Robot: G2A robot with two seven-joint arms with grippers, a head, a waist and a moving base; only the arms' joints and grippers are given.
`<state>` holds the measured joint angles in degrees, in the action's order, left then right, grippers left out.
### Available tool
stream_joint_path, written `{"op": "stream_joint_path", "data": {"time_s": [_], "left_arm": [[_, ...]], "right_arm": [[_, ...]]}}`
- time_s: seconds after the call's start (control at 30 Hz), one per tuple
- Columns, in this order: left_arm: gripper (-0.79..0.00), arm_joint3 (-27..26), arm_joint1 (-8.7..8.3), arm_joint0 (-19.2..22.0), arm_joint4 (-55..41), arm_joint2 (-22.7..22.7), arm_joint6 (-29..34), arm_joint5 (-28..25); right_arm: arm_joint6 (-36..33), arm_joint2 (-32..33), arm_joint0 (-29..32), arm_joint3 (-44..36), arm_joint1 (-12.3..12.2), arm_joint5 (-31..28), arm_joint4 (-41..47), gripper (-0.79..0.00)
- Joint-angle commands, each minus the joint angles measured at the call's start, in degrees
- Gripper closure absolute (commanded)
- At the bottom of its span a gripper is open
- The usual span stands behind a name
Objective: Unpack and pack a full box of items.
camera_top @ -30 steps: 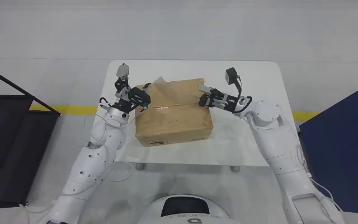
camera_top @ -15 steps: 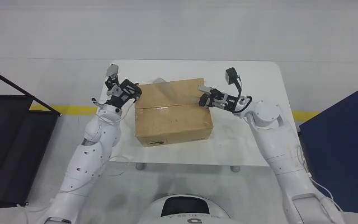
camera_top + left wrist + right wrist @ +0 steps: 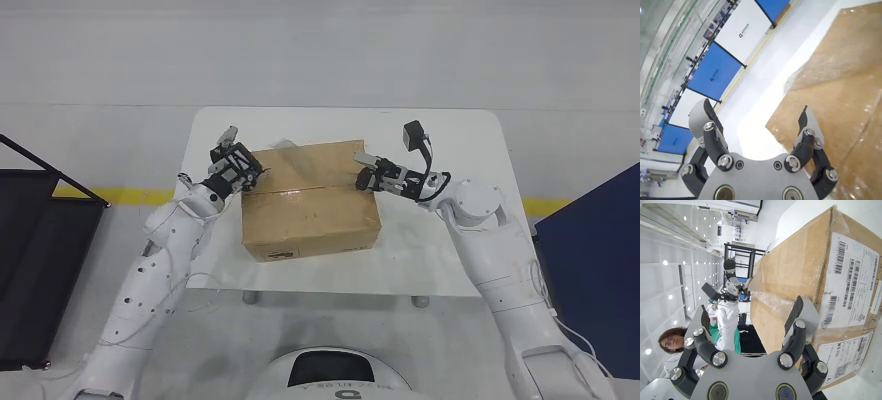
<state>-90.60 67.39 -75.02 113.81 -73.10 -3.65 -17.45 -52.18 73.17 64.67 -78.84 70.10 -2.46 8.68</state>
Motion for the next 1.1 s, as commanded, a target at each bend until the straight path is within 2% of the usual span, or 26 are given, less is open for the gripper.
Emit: {"op": "stream_joint_path", "data": {"time_s": [0.0, 0.2, 0.37, 0.53, 0.7, 0.87, 1.07], "left_arm": [[-0.785, -0.12, 0.04, 0.41, 3.98, 2.21, 0.13, -0.46], [-0.785, 1.83, 1.18, 3.72, 6.93, 8.30, 1.35, 1.75], [-0.785, 4.61, 2.39, 7.77, 8.03, 13.20, 3.05, 1.29], [-0.785, 6.34, 3.63, 10.91, 7.33, 16.50, 3.61, 3.05], [-0.785, 7.98, 4.62, 12.65, 8.95, 18.35, 2.79, 10.21], [-0.785, 9.34, 4.94, 12.18, 10.99, 17.81, -0.66, 19.39], [-0.785, 10.21, 5.02, 11.61, 13.22, 16.98, -2.94, 23.69]], "right_arm": [[0.00, 0.00, 0.00, 0.00, 0.00, 0.00, 0.00, -0.785], [0.00, 0.00, 0.00, 0.00, 0.00, 0.00, 0.00, -0.785], [0.00, 0.00, 0.00, 0.00, 0.00, 0.00, 0.00, -0.785], [0.00, 0.00, 0.00, 0.00, 0.00, 0.00, 0.00, -0.785], [0.00, 0.00, 0.00, 0.00, 0.00, 0.00, 0.00, -0.785], [0.00, 0.00, 0.00, 0.00, 0.00, 0.00, 0.00, -0.785], [0.00, 0.00, 0.00, 0.00, 0.00, 0.00, 0.00, -0.785]]}}
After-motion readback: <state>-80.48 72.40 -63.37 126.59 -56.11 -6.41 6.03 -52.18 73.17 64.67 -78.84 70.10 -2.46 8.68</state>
